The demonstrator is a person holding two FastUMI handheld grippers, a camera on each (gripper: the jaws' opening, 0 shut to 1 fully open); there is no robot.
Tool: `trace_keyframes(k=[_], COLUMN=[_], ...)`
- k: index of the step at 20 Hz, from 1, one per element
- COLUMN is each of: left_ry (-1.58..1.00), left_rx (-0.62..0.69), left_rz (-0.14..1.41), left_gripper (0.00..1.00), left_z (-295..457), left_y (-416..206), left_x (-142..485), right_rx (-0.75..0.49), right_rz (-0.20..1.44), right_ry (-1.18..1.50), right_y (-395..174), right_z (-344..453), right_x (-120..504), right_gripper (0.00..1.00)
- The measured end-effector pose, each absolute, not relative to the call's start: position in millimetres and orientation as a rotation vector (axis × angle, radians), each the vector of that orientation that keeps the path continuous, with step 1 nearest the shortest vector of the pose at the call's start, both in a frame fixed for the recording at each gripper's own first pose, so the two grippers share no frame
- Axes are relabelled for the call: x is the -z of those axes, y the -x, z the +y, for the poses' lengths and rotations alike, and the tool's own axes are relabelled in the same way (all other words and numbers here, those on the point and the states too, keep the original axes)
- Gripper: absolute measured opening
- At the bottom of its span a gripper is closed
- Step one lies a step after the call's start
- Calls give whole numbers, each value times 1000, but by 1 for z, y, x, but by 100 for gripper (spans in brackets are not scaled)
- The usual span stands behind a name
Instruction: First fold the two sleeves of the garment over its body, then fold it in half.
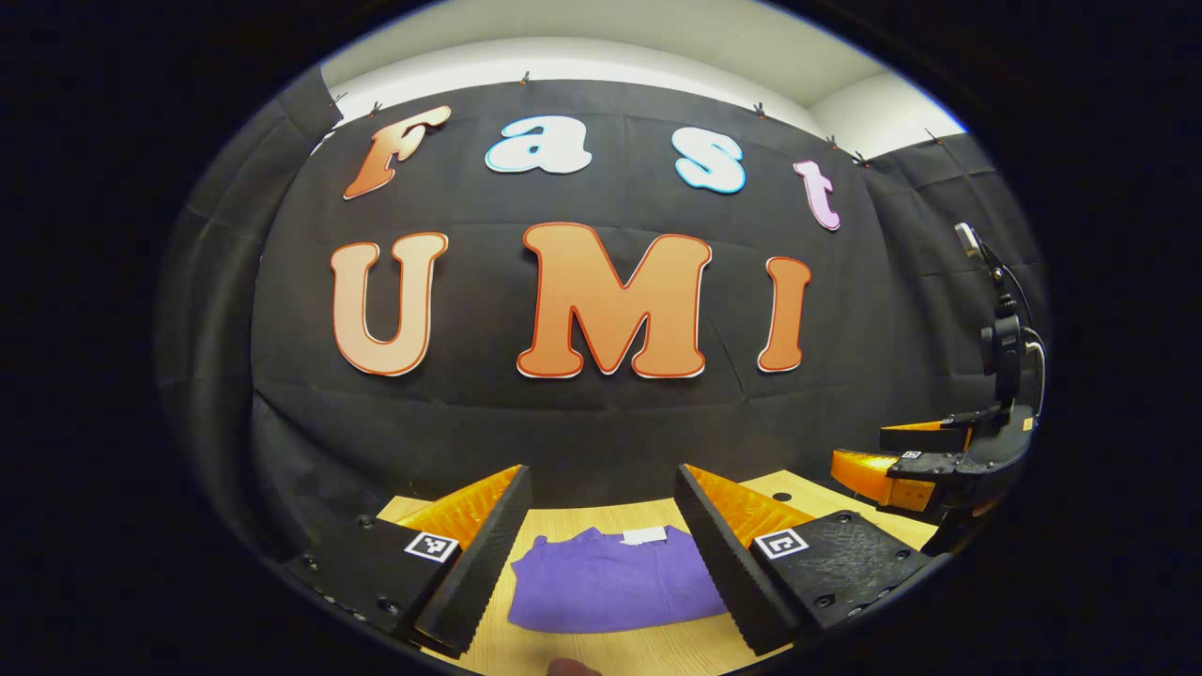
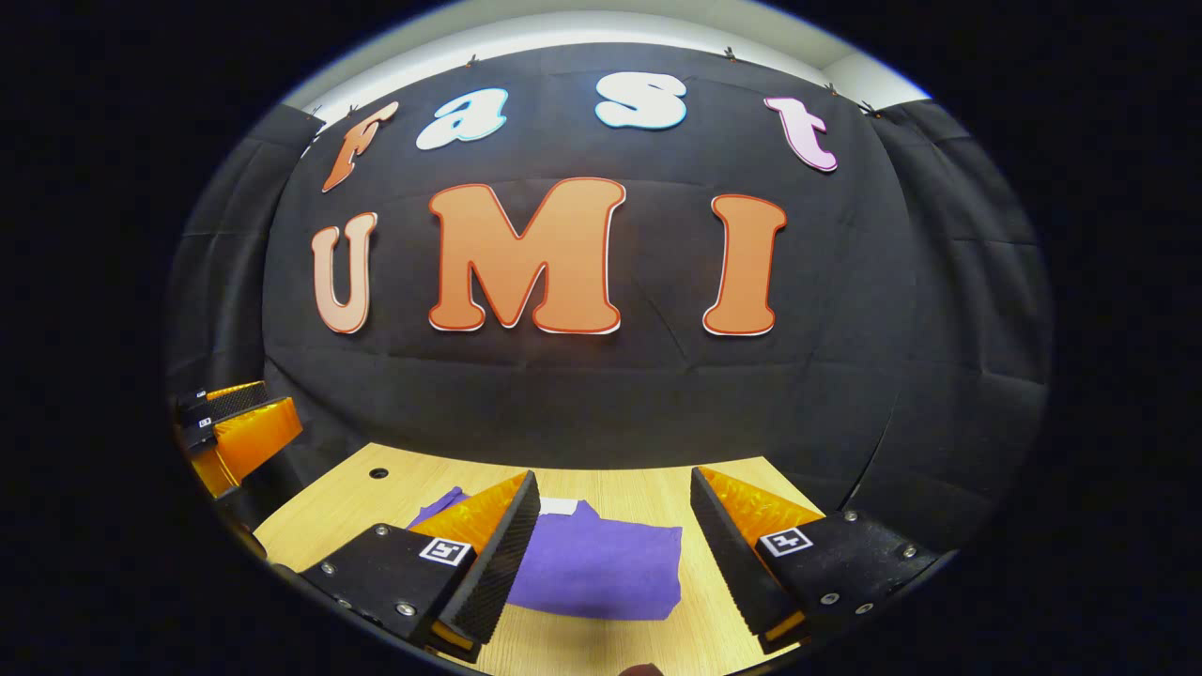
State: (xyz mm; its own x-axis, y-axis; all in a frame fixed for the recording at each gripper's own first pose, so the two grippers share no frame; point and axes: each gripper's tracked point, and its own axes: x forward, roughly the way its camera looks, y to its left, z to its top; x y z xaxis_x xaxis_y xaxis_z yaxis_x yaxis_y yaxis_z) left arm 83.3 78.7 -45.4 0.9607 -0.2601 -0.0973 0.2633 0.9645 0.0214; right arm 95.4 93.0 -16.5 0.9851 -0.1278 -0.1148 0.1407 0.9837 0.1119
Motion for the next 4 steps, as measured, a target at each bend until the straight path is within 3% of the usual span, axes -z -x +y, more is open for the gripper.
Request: trace_keyframes(k=[4], left_ry=[-68], left_rx=[271], left_rz=[73], left_gripper=[98], left_z=[81], left_y=[-59], left_x=[46], right_rx=[135], right_rz=[95], right_ry=[-101], right_y=[-73], right_z=[108], right_x=[14], right_gripper=[95])
